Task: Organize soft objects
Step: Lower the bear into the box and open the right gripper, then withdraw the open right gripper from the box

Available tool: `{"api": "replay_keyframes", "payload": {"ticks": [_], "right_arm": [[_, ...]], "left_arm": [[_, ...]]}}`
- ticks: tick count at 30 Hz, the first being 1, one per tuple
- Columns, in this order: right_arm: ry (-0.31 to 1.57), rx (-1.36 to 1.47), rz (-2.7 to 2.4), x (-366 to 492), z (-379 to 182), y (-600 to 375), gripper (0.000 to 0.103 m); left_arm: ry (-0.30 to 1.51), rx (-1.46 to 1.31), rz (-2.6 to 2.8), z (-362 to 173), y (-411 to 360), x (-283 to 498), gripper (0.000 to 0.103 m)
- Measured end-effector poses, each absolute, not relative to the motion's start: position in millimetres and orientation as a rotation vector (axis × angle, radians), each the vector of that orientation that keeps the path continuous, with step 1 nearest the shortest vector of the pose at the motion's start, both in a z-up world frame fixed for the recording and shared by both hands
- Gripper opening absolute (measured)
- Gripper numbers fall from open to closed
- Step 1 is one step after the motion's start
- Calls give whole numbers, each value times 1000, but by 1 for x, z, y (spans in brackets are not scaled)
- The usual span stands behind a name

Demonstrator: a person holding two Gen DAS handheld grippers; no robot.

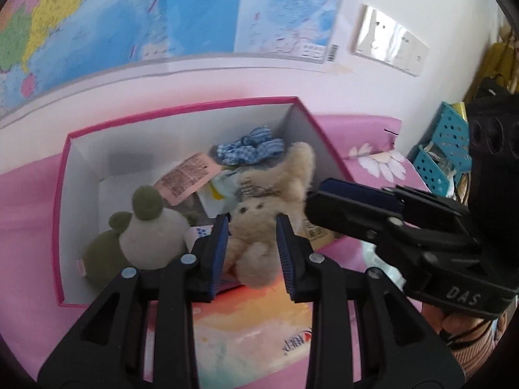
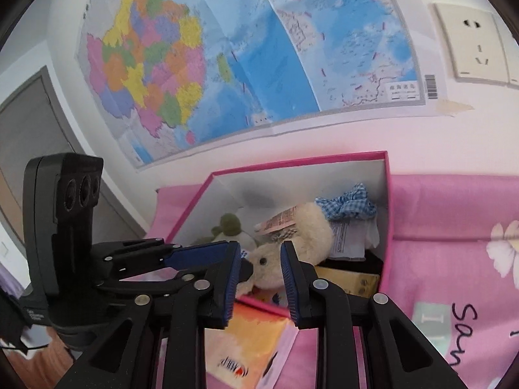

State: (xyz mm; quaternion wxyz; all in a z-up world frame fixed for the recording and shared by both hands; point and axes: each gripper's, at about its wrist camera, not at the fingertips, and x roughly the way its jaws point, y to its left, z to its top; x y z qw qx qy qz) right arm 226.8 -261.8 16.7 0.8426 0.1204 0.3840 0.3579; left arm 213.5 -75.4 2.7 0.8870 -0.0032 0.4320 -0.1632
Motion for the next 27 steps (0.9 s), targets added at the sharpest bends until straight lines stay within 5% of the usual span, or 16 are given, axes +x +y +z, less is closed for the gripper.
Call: {"api": "replay_keyframes", "payload": {"ticks": [7,12,16,21,27], "right_arm": [[830,242,732,224,3,-264,28],[848,249,728,217,-4,-269,32],[812,235,730,197,0,-272,52],[738,195,716,156,7,-278,84],[698,91,635,108,2,-278,102]], "left_arm": [[838,9,-298,5,-64,199,33],[772,15,-306,10,-61,174,57],[724,9,-307,10,-56,144,69],[680,-9,-267,4,-45,105,103],[730,-30,-177,-14,-31,75,102]]}}
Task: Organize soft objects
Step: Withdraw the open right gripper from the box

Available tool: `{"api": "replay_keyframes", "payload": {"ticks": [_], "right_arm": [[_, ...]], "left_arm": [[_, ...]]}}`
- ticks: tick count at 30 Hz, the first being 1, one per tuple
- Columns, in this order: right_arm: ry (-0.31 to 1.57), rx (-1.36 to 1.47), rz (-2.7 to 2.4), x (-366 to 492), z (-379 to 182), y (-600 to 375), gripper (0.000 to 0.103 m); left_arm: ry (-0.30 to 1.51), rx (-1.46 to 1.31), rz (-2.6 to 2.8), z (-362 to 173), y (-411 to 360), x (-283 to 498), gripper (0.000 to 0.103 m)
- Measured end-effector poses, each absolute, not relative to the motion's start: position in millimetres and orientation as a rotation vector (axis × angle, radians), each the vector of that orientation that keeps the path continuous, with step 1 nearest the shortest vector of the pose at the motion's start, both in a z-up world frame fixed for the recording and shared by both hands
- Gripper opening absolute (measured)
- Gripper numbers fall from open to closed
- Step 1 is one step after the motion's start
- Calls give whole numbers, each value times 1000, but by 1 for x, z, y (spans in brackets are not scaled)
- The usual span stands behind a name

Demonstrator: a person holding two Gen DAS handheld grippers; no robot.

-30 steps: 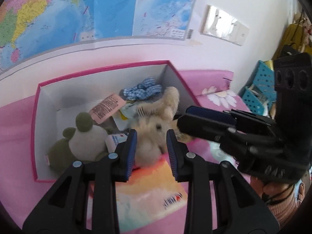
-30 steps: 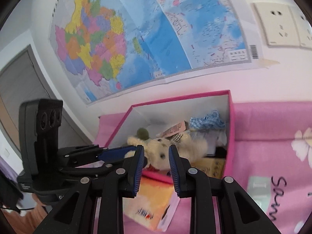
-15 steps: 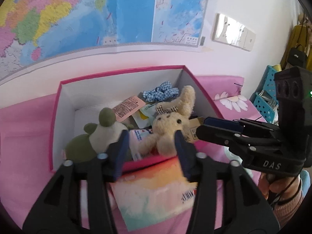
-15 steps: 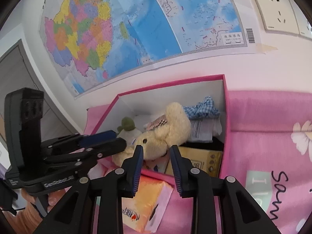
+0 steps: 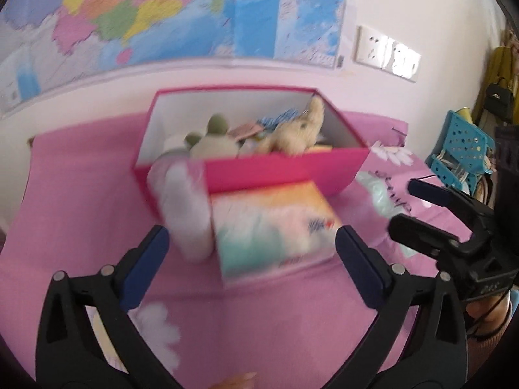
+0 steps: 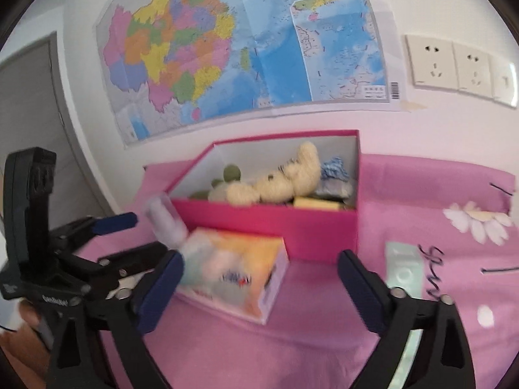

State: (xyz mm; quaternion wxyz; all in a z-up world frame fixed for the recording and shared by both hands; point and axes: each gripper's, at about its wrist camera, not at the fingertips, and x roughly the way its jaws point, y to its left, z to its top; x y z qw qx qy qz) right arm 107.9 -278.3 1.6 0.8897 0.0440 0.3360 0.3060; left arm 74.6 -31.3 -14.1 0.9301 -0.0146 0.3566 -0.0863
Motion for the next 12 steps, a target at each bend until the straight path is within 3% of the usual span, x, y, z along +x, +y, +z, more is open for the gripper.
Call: {"api": "replay_keyframes", "payload": {"ticks": [12], "right_arm": [[728,52,634,63,-8,-267,102]], "left_arm": [[793,-45,-44,-38,-13,46,102]]}}
